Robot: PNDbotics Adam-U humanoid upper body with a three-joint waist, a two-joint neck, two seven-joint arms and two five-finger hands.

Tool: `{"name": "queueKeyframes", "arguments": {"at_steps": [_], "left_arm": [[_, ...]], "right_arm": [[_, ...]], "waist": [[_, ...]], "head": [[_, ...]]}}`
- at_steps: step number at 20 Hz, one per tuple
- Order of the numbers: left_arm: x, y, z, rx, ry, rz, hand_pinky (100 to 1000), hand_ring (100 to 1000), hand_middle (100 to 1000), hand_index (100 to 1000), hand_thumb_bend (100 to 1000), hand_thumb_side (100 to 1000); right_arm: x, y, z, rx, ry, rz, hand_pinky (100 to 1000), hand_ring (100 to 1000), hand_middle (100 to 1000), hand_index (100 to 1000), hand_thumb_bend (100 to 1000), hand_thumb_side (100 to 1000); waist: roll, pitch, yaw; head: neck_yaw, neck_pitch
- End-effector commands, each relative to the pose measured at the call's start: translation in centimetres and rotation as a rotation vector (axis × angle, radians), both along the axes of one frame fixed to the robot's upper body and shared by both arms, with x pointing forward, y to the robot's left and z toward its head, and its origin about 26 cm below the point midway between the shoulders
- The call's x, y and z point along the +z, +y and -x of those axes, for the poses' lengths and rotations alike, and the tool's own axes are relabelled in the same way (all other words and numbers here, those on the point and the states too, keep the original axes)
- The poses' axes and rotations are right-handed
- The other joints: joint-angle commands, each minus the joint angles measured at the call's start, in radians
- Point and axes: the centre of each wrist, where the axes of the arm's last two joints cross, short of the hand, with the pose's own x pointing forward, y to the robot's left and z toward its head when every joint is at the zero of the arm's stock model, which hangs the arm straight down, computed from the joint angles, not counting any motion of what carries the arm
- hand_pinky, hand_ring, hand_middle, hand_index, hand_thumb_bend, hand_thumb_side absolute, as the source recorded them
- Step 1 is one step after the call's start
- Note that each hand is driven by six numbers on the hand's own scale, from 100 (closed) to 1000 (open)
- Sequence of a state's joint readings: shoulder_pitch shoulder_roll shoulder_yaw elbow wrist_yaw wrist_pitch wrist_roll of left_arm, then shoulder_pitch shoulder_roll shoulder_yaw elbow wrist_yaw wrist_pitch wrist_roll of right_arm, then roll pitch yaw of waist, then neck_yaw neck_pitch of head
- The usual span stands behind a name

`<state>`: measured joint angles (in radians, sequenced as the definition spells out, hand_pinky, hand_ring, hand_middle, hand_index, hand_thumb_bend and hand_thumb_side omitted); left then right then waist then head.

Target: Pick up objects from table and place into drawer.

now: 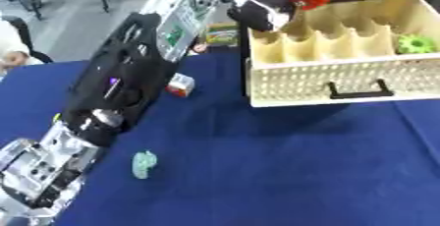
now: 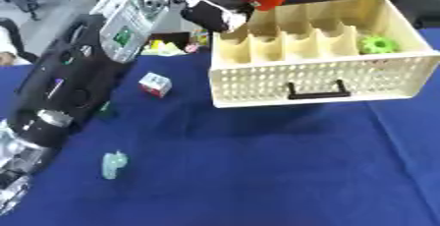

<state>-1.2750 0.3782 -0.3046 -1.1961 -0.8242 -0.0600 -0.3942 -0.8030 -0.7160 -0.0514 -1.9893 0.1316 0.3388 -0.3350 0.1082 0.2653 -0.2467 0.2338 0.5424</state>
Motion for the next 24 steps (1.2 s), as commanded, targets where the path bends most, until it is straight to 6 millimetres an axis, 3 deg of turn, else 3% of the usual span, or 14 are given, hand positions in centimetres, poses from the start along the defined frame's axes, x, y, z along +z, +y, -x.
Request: {"name": "queueKeyframes", "arguments": {"at_steps": [1, 2, 4, 7, 9, 15, 19, 20, 22, 24], "left_arm": [[1.0, 0.7, -0.1, 0.052, -0.016, 0.004, 704, 881, 863, 1000, 333, 789], [1.0, 0.9, -0.2, 0.072, -0.013, 0.01, 725, 895, 869, 1000, 438, 873], [0.9, 1.2, -0.5, 0.102, -0.006, 0.024, 764, 923, 885, 1000, 589, 934], [0.7, 1.6, -0.9, 0.128, 0.008, 0.033, 805, 951, 913, 1000, 720, 920], [0.5, 1.8, -1.2, 0.127, 0.019, 0.033, 805, 950, 911, 1000, 735, 891], [0.7, 2.5, -0.9, 0.108, -0.007, 0.08, 769, 914, 882, 1000, 586, 862], [1.9, 3.3, 0.7, 0.066, -0.087, 0.253, 704, 841, 837, 952, 374, 873], [2.3, 3.6, 1.3, 0.054, -0.104, 0.328, 651, 789, 800, 932, 134, 825], [3.2, 4.5, 2.6, 0.033, -0.142, 0.5, 594, 740, 766, 923, 100, 760], [3.7, 5.4, 4.3, 0.015, -0.179, 0.645, 561, 710, 748, 922, 100, 761]], "right_arm": [[0.7, -0.1, 0.6, -0.001, -0.03, 0.013, 100, 189, 100, 846, 480, 1000], [0.7, -0.1, 0.6, 0.0, -0.029, 0.013, 100, 189, 100, 846, 480, 1000], [0.7, -0.1, 0.5, 0.003, -0.03, 0.013, 100, 189, 100, 846, 480, 1000], [0.7, -0.1, 0.5, 0.003, -0.03, 0.012, 100, 189, 100, 847, 479, 1000], [0.6, -0.2, 0.5, 0.001, -0.03, 0.01, 100, 189, 100, 846, 479, 1000], [0.5, -0.4, 0.5, -0.008, -0.029, -0.001, 100, 190, 100, 846, 478, 1000], [0.4, -0.6, 0.5, -0.017, -0.026, -0.001, 100, 191, 100, 847, 479, 1000], [0.4, -0.6, 0.5, -0.019, -0.024, -0.001, 100, 192, 100, 846, 479, 1000], [0.4, -0.7, 0.6, -0.023, -0.024, 0.0, 100, 194, 100, 846, 473, 1000], [0.5, -0.8, 0.6, -0.027, -0.023, 0.003, 111, 205, 100, 848, 467, 1000]], "waist": [[-0.013, -0.016, -0.001], [-0.014, -0.016, -0.002], [-0.015, -0.016, -0.005], [-0.016, -0.014, -0.008], [-0.017, -0.014, -0.008], [-0.022, -0.016, 0.002], [-0.033, -0.023, 0.019], [-0.036, -0.025, 0.024], [-0.042, -0.028, 0.033], [-0.049, -0.03, 0.043]], "head": [[0.002, -0.006], [0.003, -0.006], [0.007, -0.005], [0.012, -0.003], [0.013, -0.001], [0.006, 0.006], [-0.003, 0.015], [-0.004, 0.017], [-0.004, 0.02], [-0.002, 0.023]]}}
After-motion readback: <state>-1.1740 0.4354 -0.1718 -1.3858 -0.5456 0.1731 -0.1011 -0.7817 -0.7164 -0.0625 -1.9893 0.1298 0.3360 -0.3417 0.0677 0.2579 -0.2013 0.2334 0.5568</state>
